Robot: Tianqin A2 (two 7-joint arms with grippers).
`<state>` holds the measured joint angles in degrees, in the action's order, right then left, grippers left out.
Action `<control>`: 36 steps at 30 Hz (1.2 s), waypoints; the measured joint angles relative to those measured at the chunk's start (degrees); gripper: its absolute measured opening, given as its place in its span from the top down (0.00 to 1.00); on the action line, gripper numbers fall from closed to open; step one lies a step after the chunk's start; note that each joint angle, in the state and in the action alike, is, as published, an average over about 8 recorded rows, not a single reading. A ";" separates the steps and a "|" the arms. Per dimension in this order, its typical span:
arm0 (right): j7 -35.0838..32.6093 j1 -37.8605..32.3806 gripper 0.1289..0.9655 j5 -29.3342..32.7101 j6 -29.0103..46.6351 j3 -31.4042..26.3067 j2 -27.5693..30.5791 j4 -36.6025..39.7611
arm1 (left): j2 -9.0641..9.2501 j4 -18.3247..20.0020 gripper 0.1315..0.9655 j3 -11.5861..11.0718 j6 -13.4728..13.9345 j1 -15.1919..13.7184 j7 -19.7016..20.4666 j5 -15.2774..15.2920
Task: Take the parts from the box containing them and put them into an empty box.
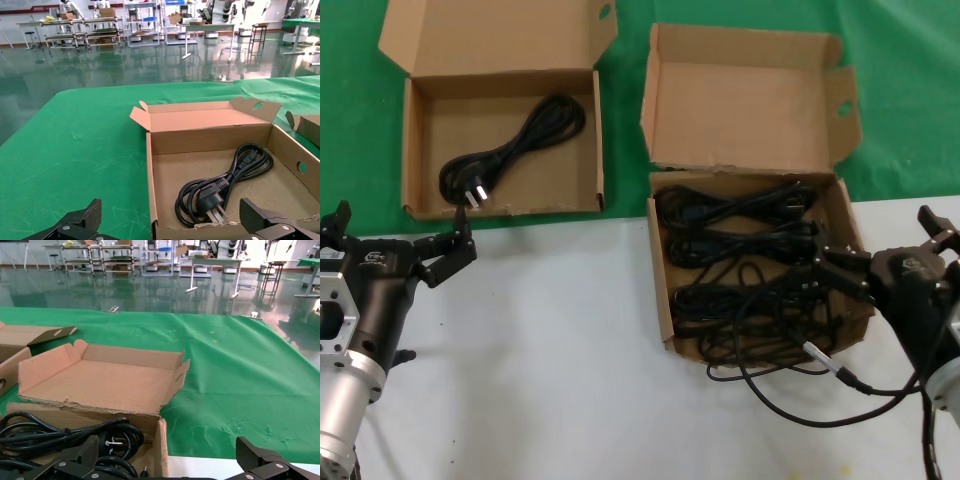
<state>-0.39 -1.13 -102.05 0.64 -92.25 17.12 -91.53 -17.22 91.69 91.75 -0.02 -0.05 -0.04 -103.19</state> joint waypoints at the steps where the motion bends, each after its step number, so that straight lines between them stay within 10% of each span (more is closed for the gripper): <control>1: 0.00 0.00 0.00 0.00 0.00 0.00 0.00 0.00 | 0.00 0.00 0.00 0.00 0.00 0.00 0.00 0.00; 36: 0.00 0.00 0.00 0.00 0.00 0.00 0.00 0.00 | 0.00 0.00 0.00 0.00 0.00 0.00 0.00 0.00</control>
<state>-0.39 -1.13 -102.05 0.64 -92.26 17.12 -91.53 -17.22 91.69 91.75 -0.02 -0.05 -0.04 -103.19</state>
